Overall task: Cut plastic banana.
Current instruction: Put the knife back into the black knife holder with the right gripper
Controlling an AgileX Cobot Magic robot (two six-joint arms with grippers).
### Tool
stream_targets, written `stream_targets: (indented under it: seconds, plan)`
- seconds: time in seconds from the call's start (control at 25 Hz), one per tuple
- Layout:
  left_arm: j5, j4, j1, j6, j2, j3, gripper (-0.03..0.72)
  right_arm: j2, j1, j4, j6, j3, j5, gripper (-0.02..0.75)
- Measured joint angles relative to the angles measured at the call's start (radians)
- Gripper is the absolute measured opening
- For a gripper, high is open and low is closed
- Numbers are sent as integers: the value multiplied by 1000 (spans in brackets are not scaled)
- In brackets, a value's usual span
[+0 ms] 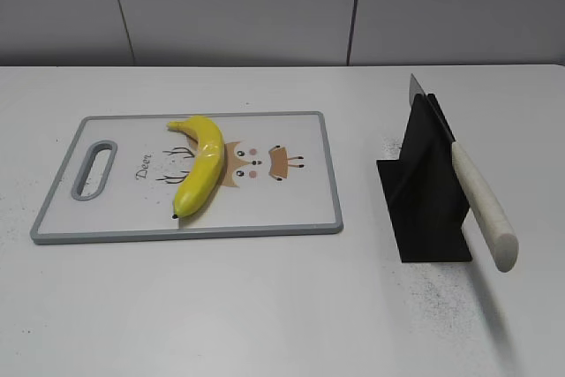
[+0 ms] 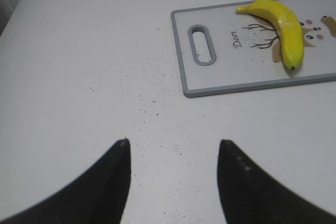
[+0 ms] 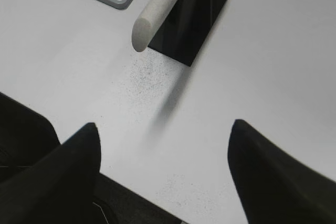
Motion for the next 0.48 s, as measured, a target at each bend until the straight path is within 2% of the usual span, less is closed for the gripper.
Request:
stream_targets:
  seconds: [0.48]
  plan:
    - [0,0,0,0,0,0,488,-151,-13,0,0,4,-1,571]
